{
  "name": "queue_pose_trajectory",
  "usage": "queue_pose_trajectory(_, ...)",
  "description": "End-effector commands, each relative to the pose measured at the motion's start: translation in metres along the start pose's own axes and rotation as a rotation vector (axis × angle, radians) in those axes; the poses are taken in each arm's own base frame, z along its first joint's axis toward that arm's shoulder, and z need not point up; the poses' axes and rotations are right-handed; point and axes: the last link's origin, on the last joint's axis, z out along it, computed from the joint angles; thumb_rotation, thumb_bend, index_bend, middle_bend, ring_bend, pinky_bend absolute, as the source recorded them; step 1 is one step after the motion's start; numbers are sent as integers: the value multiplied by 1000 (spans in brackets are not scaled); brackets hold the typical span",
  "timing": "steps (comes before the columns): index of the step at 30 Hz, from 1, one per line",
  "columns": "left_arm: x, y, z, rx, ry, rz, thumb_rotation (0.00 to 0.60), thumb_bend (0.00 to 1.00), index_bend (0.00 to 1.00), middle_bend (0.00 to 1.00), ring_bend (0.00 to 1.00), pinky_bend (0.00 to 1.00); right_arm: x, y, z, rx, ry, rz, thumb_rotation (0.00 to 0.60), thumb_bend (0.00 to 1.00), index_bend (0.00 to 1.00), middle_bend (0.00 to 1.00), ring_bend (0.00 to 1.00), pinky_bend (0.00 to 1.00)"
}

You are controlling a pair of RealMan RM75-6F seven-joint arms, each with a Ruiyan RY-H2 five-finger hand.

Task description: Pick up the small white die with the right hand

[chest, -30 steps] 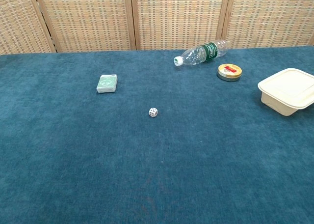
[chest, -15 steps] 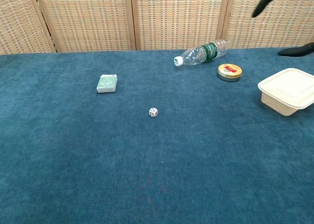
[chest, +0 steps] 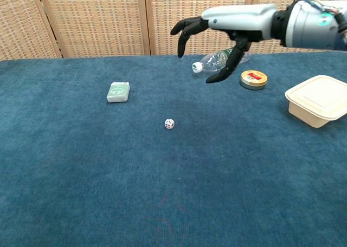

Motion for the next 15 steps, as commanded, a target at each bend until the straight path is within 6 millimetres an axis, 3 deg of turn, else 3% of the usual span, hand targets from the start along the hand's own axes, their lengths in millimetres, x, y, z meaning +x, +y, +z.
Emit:
queue_pose_trajectory(1,1,-1,1,3,-2,-6,600,0,0,0,0,0,-10,-18,35,-14,-53,-1,600,265,300,82,0,93)
queue_pose_trajectory(7,3,-5,2,14,-7,-19,600,0,0,0,0,0,-27,-34,67,-49,-135,15,600,311,300,83,0,93)
queue_pose_trajectory(15,3,-9,4,21,-24,-32,600,0,0,0,0,0,-56,-47,87,-68,-206,-25,600,355,307,84,0,93)
